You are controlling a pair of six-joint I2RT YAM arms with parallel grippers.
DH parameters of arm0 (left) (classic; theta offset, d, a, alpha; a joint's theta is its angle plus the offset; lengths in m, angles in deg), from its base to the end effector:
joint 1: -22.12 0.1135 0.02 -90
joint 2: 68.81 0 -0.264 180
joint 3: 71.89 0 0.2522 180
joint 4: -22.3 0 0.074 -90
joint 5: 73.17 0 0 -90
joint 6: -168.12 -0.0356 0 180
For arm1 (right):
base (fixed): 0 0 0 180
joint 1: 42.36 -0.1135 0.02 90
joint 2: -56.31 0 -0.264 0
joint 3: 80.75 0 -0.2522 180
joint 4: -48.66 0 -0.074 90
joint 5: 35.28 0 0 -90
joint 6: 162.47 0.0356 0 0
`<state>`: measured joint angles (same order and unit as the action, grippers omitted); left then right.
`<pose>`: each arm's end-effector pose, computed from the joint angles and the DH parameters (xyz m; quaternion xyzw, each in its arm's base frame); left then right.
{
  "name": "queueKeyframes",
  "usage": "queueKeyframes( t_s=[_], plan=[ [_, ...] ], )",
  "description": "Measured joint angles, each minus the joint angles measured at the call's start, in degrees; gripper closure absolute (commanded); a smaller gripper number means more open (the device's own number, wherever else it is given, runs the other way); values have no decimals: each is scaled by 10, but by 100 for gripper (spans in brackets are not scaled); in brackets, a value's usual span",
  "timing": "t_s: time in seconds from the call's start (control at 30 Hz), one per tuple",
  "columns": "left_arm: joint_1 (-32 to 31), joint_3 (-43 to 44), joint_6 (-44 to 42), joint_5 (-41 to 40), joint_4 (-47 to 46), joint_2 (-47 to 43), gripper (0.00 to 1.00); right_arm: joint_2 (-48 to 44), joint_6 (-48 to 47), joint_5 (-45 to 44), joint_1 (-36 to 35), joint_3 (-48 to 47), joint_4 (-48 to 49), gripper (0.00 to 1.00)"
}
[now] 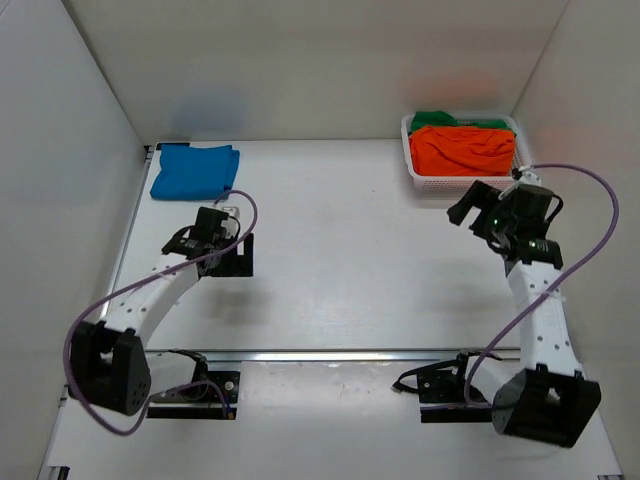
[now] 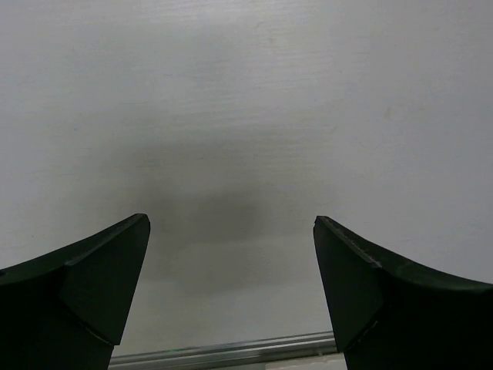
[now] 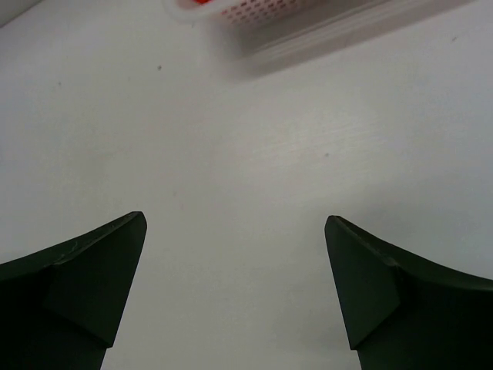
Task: Fold and stack the t-shirts
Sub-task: Grab crumpled tshirt from bin with the right arm
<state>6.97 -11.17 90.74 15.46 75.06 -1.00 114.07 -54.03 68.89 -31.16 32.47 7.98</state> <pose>0.2180 -0.0581 0.2321 0.0182 0.9654 -0.0512 0.2552 0.2181 -0.0343 0.3194 0.1635 0.8531 0.1380 0.4759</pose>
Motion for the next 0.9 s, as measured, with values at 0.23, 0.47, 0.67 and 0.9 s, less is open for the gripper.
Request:
queueKeyframes(
  t_s=[0.23, 0.47, 0.67, 0.9],
  plan=[
    [-3, 8, -21, 18, -13, 78, 1, 236, -14, -19, -19, -166, 90, 12],
    [16, 50, -36, 85, -52, 83, 2, 488, -51, -43, -47, -405, 113, 15],
    [31, 51, -30, 151, -130, 80, 5, 781, -95, -75, -78, -752, 11, 27],
    [33, 28, -18, 186, -153, 75, 94, 848, -111, -97, -94, -799, -51, 100]
  ],
)
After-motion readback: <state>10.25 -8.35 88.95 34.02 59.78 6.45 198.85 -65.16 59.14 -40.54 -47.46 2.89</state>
